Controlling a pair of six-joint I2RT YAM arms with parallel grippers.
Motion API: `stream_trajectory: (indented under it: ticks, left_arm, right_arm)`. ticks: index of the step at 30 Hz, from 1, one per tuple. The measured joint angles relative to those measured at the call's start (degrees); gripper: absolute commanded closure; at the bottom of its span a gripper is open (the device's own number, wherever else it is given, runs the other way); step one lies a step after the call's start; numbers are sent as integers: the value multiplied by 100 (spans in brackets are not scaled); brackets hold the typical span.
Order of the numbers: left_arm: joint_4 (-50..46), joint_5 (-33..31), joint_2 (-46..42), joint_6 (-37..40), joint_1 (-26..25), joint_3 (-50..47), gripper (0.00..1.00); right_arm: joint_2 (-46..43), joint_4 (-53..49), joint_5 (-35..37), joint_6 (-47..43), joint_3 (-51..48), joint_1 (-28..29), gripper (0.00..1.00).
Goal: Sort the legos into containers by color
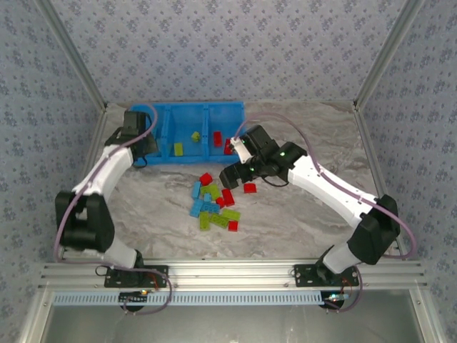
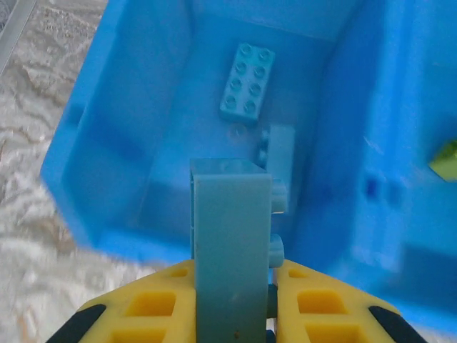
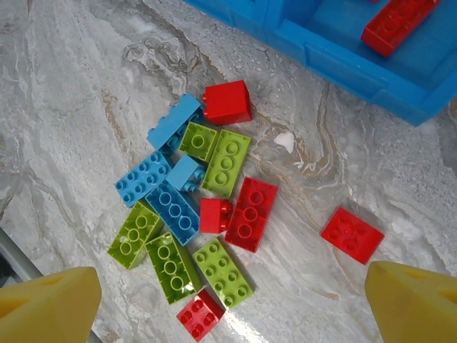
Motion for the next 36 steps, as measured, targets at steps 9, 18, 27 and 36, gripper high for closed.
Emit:
stream_trajectory:
  ticks: [9, 18, 27, 36]
  left_arm:
    - [70, 334, 828, 197, 216, 863, 49]
    - [-127, 997, -1355, 321, -470, 120, 54]
    - [-372, 2194, -3985, 2391, -2356, -1132, 54]
    - [-691, 3086, -4509, 4295, -3134, -2708, 20]
  right_arm:
    - [-761, 251, 310, 352, -564, 0, 2]
    - [-723, 944, 927, 1261, -1698, -645, 4]
    - [809, 1534, 927, 1744, -1832, -765, 7]
    - [1952, 1451, 1427, 2135, -1196, -420, 24]
